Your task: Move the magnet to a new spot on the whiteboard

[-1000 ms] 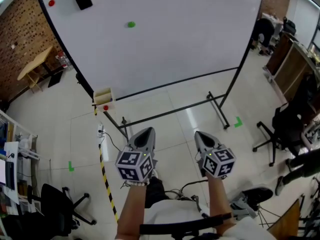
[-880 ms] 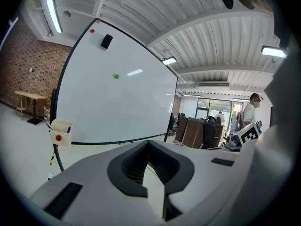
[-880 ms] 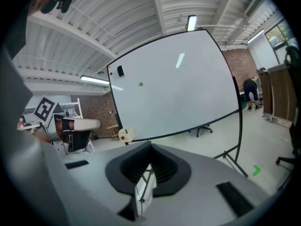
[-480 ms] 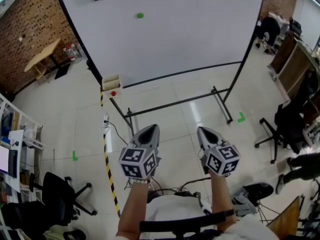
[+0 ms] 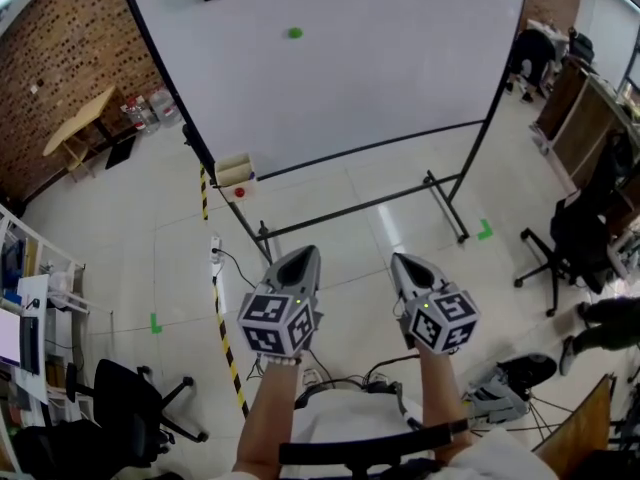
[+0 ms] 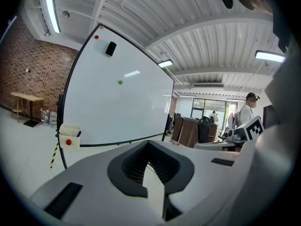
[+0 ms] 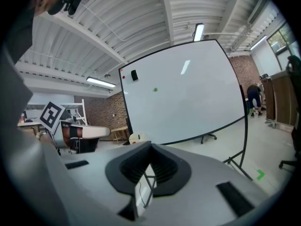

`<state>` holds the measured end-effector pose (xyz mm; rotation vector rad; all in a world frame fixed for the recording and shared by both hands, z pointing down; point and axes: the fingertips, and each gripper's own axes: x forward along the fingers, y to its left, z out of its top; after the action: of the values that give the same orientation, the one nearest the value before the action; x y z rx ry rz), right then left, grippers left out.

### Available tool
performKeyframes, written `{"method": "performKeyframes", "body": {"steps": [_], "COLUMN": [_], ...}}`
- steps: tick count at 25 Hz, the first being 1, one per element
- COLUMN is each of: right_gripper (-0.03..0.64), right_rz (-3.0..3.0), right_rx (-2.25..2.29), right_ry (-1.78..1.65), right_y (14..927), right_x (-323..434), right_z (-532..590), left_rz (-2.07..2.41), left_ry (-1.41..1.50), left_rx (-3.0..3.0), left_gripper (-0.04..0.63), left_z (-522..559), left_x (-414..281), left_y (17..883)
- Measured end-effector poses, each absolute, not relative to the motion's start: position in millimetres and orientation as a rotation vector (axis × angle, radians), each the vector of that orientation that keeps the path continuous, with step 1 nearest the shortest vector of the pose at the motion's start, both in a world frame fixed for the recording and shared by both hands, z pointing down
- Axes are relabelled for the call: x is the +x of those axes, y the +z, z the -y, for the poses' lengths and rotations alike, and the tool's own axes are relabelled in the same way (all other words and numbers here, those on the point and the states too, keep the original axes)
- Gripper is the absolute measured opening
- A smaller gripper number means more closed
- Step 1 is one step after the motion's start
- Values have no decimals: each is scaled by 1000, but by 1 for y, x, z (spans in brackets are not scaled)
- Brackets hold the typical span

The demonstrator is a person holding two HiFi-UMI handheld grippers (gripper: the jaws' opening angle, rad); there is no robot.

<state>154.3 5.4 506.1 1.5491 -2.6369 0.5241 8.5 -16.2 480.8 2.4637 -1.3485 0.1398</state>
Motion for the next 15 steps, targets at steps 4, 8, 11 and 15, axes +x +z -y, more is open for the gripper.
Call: {"method": "performKeyframes", "body": {"steps": [4, 8, 11, 15], "right_gripper": [-2, -2, -2, -2], "right_rz": [2610, 2577, 2568, 2565], "right_rx": [1582, 1602, 1608, 1608], "right_ry": [486, 449, 434, 423], "right_y": [499, 495, 494, 494], "right_x": [147, 140, 134, 127], "right_z": [-5, -3, -3, -3], "left_rz": [1310, 1289, 1283, 1280], "left_ry": [124, 106, 96, 85], "left_rx": [2484, 2492, 2496, 2499], "left_gripper": [-9, -9, -9, -9], "left_z": [19, 23, 25, 26], "left_x": [3, -4, -9, -16], "left_y": [479, 478, 477, 476]}}
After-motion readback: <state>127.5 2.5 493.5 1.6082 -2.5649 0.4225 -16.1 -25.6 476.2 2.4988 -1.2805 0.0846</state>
